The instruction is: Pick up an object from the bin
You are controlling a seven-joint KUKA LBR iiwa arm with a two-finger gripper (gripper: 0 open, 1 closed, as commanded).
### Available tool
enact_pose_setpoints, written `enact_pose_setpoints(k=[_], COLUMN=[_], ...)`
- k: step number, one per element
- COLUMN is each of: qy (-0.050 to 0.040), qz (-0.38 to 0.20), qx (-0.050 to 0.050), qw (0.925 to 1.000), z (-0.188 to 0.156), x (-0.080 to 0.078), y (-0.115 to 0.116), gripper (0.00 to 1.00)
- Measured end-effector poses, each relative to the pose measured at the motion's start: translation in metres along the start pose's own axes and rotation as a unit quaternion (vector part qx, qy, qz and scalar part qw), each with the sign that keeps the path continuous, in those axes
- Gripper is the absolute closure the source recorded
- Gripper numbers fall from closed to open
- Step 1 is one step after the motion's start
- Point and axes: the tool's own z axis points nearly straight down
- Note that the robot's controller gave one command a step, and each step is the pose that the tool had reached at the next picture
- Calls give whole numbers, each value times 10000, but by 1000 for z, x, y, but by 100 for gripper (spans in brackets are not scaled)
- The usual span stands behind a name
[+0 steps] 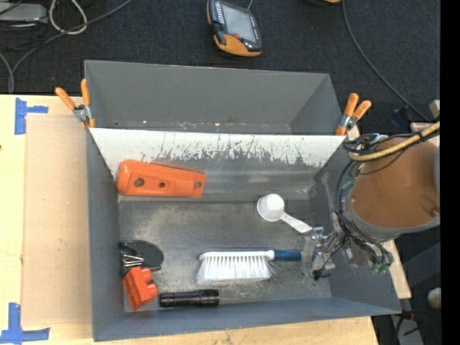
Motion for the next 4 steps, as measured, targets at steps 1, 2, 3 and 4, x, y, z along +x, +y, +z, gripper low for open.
enact_pose_setpoints(k=[1,2,3,4], qy=[-1,1,5,4], qz=[-9,-61,-71,-910], qx=[2,-1,-2,-8], qw=[10000,10000,10000,9958], z=[0,1,7,46], x=[0,-9,-7,-42], y=[0,0,-4,0], gripper=[100,100,100,0])
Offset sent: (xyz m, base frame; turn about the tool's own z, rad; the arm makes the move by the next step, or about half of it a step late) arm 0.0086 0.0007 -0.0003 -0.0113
